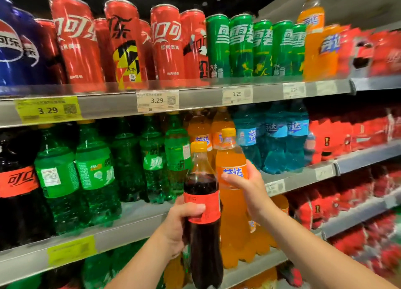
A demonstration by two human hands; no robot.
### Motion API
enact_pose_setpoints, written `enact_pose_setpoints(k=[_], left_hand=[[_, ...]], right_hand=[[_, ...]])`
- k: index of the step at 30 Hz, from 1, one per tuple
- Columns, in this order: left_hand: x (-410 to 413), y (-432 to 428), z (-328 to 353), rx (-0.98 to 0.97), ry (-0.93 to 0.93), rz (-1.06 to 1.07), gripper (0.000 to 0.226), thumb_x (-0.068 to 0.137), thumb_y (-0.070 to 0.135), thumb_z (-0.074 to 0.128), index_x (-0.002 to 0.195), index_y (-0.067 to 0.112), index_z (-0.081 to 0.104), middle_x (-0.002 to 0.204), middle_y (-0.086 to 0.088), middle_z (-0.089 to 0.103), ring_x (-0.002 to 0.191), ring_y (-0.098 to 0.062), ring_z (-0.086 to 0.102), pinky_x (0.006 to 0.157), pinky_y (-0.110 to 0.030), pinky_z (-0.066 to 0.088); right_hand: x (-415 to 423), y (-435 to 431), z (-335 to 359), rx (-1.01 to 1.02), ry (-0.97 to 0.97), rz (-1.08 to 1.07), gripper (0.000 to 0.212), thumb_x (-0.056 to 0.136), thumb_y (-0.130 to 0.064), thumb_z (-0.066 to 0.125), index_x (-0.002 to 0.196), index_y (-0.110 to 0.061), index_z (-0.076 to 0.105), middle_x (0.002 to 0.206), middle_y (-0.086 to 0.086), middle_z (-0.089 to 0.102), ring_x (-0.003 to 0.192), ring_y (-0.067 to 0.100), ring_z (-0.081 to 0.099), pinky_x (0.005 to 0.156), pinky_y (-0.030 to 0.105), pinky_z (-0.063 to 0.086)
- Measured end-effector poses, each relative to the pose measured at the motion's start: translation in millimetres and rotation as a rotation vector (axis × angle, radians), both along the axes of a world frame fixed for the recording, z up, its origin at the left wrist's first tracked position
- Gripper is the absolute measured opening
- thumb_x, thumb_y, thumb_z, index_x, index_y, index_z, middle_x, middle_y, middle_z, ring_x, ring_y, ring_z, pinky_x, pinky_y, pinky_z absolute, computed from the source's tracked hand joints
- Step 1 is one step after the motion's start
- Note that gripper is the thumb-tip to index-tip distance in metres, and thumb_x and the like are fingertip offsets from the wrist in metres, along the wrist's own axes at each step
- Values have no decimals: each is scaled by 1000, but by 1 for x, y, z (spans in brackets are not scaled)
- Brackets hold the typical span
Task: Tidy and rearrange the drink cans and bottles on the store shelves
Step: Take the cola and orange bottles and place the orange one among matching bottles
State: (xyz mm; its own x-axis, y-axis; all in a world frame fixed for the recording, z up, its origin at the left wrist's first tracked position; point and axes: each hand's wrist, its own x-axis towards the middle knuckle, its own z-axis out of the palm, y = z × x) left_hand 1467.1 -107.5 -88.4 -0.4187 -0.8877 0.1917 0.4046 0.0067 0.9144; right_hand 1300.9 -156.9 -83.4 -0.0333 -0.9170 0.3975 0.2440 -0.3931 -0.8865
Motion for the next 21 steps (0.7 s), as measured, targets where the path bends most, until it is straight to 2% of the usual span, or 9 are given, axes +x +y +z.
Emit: enact_pose_setpoints(k=[2,4,6,9,16,21], left_hand=[[-21,-7,0,7,32,33,63,7,32,88,62,4,75,55,-11,67,44,-21,63,44,-25,52],[-41,-18,0,-2,34,96,66,6,35,88,64,6,76,58,-10,69,48,-19,65,49,-23,54],[-61,-29,-3,6,53,147,68,4,37,87,63,7,76,59,-9,70,49,-19,66,50,-22,53],[-91,-40,-3,34,85,207,68,4,39,87,64,8,76,59,-9,69,49,-19,65,50,-22,53],[-132,-64,-9,27,105,277,66,9,41,88,66,10,74,63,-11,66,53,-22,63,51,-27,53],[-136,-76,-11,-13,76,305,61,13,41,88,65,12,75,62,-8,67,55,-18,64,53,-25,53]], right_hand=[[-23,-8,4,-10,9,-1,47,52,-16,77,97,-14,63,78,-1,73,67,11,67,59,22,53],[-46,-19,7,-10,4,8,47,49,-18,77,94,-12,64,73,-2,72,63,12,66,55,22,52],[-69,-31,8,2,2,14,51,43,-26,78,91,-13,65,71,-2,71,63,14,65,56,26,52],[-96,-50,4,41,-9,72,54,41,-35,75,90,-14,66,77,3,71,69,19,65,62,31,53],[-116,-81,-7,65,58,247,57,51,-32,73,104,-14,64,92,9,72,85,25,68,75,37,54],[-121,-95,-17,87,37,281,71,54,-32,74,118,-7,58,110,23,67,103,42,62,92,55,47]])
